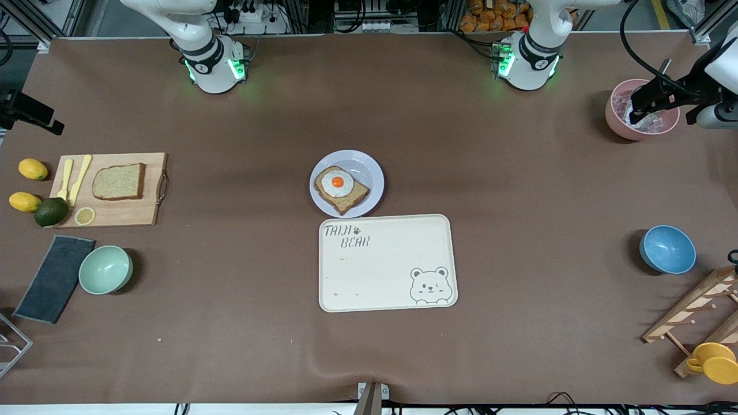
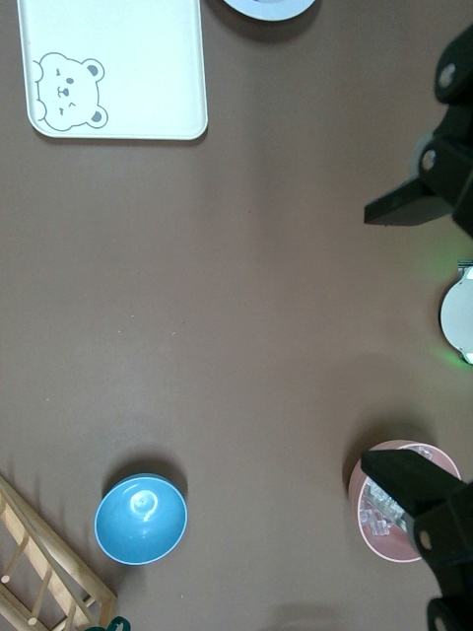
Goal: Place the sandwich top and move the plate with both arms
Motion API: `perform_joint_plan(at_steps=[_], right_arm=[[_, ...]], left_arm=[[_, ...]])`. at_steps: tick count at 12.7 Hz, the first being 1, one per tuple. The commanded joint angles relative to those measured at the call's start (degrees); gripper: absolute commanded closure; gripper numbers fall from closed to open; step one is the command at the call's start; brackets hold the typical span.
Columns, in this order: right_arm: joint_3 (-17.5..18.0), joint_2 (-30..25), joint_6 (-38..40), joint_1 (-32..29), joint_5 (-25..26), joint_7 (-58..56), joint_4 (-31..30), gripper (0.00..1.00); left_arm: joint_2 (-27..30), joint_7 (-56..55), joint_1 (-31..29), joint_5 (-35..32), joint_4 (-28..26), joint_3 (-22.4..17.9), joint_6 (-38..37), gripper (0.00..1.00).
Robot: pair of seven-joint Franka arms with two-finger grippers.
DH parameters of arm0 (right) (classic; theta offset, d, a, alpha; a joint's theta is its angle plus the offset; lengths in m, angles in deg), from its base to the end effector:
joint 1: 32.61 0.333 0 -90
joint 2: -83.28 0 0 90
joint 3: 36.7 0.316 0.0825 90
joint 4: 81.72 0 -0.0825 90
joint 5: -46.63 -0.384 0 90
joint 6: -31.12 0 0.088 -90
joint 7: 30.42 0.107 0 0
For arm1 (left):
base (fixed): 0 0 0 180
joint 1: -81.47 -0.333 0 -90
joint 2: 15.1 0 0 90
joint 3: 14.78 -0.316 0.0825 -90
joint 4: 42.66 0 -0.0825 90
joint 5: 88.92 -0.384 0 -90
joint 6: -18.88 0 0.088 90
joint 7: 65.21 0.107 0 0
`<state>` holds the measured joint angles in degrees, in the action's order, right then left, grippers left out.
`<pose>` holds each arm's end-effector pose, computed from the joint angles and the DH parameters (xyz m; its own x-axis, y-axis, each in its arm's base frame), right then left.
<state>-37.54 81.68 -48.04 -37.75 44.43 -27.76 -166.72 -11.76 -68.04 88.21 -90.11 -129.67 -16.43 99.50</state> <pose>0.5231 -0.0502 0.6641 0.9869 -0.1427 -0.0755 -0.1457 -0.9887 -0.0351 0.5169 -0.0430 0.6661 0.9980 -0.0361 -0.0522 -0.0372 -0.9991 -0.0216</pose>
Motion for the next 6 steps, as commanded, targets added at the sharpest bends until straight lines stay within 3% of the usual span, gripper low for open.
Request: perform_joint_plan(at_steps=[1,6], right_arm=[[0.05,0.46,0.23,-0.48,-0.27,0.5,1.5,0.0],[0.05,0.64,0.32,-0.22,-0.44,0.59,1.85,0.0]], left_arm=[[-0.43,-0.34,0.12,-1.27,1.32,0.07,-1.08,0.0],[-1.4,-0.24,0.38,-0.74,2.02,0.07,-0.9,0.0]])
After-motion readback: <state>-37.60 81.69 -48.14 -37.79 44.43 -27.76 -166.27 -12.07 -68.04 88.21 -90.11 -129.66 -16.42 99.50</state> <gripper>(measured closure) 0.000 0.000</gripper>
